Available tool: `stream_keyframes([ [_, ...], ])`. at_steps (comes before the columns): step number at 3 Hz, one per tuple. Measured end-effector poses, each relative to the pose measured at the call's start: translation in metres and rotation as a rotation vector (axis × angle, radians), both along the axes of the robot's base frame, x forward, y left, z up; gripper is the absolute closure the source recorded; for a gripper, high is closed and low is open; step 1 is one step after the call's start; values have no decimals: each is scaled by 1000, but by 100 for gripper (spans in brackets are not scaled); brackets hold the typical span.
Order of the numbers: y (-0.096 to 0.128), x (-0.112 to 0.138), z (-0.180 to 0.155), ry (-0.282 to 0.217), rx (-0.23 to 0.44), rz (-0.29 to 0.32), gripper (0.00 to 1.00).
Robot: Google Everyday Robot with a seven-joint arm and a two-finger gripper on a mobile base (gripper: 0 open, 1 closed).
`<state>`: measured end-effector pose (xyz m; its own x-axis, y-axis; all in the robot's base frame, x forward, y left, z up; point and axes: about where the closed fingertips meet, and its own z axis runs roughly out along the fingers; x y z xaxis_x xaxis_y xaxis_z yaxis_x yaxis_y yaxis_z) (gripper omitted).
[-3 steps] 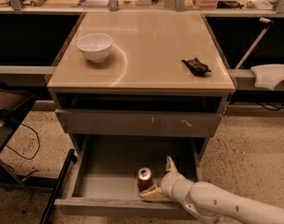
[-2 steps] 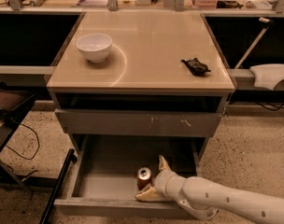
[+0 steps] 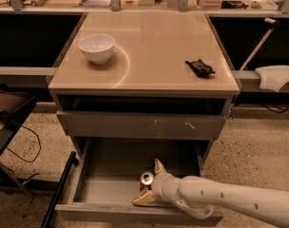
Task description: Pick coke can from middle drawer and place on counter
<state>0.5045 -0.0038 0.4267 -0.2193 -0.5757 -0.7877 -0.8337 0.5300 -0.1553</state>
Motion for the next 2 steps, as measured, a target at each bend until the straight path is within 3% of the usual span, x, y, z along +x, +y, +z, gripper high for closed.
stream_keyframes([
  [2, 0, 0, 0, 0, 0, 0, 42],
])
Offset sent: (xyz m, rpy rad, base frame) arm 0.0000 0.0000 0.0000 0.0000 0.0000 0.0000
